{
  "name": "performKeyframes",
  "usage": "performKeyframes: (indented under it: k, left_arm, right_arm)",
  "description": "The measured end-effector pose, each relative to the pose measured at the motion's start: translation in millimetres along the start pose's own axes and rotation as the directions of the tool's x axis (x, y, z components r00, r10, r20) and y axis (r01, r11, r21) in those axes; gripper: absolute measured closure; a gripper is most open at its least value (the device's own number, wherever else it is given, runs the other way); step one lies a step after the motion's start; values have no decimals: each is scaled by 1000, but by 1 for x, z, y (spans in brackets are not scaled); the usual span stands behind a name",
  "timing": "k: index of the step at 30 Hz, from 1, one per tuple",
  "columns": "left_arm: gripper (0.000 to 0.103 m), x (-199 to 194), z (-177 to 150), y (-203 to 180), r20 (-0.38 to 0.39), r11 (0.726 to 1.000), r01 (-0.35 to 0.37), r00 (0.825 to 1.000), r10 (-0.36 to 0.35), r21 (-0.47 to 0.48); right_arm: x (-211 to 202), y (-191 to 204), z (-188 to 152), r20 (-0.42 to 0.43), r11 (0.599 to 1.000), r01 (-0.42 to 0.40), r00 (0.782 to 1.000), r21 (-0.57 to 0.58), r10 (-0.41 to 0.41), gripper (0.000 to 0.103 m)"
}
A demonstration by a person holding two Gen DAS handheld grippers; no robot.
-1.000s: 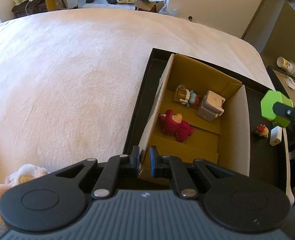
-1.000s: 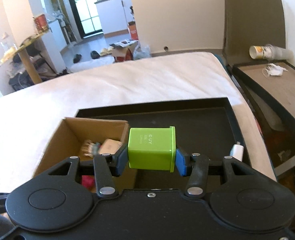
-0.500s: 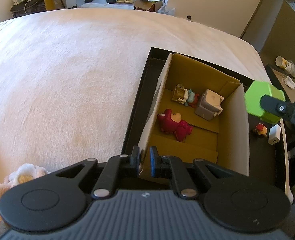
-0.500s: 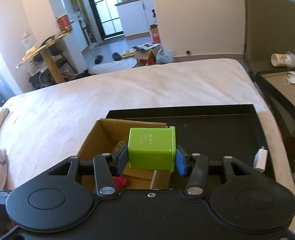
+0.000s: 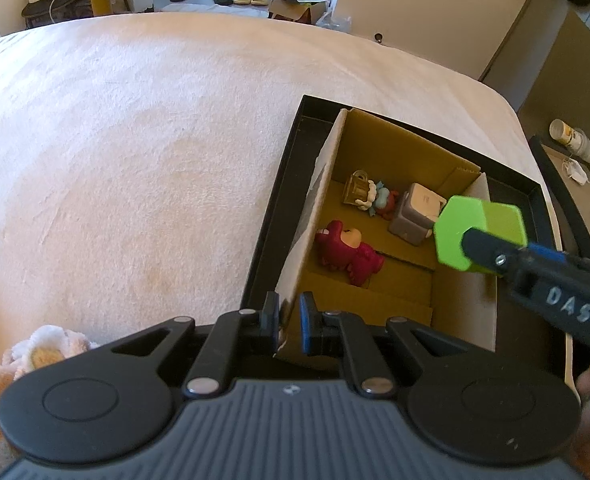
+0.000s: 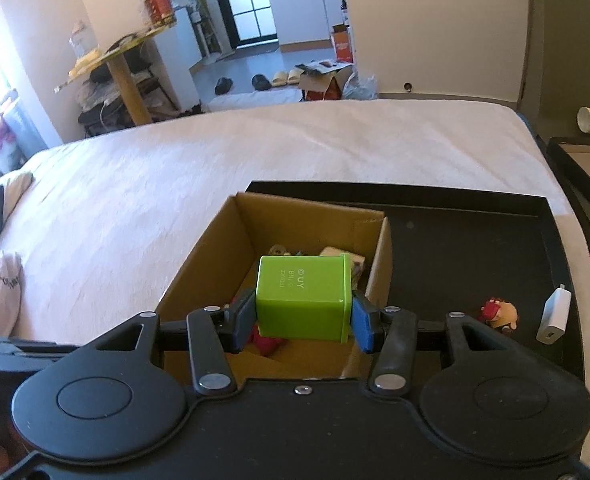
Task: Organize rigid objects
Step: 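Carry the green cube with the right gripper into the box and release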
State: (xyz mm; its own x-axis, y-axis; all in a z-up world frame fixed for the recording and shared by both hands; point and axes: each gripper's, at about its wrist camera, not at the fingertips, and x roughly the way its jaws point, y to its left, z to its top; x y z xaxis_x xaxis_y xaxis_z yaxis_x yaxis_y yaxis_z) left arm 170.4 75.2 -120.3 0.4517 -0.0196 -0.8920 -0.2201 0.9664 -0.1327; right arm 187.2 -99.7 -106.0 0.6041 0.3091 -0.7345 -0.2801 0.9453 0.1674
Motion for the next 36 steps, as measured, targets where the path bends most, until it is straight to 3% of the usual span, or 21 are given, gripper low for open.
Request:
performKeyframes:
  k: [21, 36]
  left_arm:
    - [93, 0, 2, 5, 2, 999, 29, 1000, -29, -21]
    - [94, -1, 1, 1, 6, 1000, 8, 1000, -8, -8]
  right_arm:
    - [32, 23, -19, -125, 996, 20, 992, -88, -31, 54]
    - [4, 10, -14, -69, 999, 3, 998, -55, -6, 53]
